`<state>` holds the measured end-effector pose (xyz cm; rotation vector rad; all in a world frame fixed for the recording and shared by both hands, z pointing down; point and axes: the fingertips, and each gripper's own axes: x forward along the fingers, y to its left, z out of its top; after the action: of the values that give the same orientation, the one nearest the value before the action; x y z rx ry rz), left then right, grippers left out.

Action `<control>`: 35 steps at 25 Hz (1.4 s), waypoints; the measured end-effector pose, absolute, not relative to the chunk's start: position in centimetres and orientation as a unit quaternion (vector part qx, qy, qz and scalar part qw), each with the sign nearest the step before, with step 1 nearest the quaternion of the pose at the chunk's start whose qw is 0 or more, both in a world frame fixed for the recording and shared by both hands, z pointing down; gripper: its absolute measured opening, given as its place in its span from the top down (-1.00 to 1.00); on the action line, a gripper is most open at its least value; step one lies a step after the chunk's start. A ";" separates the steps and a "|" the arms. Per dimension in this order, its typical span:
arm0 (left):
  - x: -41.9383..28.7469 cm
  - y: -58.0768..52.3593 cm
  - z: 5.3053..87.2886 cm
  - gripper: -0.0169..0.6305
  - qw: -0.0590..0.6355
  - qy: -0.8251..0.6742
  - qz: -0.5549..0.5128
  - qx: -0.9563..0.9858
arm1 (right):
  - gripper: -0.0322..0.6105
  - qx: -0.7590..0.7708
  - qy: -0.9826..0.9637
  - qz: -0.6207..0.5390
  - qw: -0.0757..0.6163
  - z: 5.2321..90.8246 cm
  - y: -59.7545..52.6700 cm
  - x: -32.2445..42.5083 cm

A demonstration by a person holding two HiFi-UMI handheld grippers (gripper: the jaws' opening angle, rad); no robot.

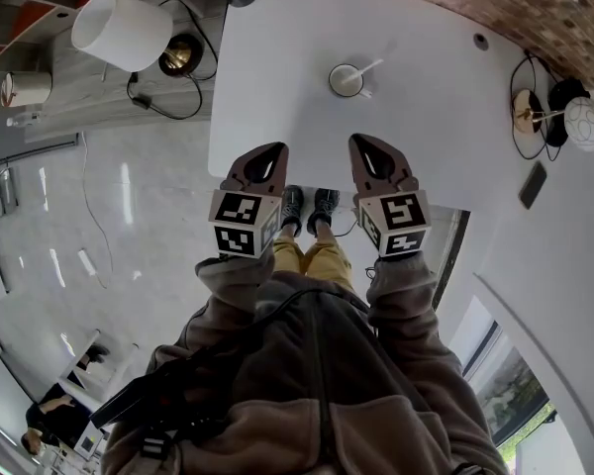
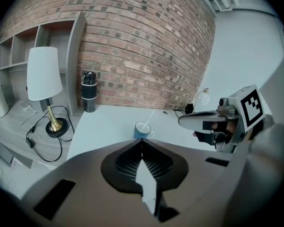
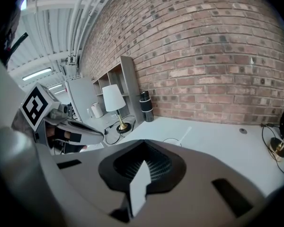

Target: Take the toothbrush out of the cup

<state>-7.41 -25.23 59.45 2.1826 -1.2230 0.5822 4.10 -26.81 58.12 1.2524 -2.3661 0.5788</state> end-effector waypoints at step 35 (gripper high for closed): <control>-9.7 -27.7 66.8 0.93 0.337 -0.459 0.249 0.784 | 0.71 0.519 -0.785 0.304 0.149 69.0 -39.1 8.7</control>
<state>-9.72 -27.70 66.81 2.0431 -1.1968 0.6483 8.69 -39.14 69.02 1.4929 -2.2560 0.8726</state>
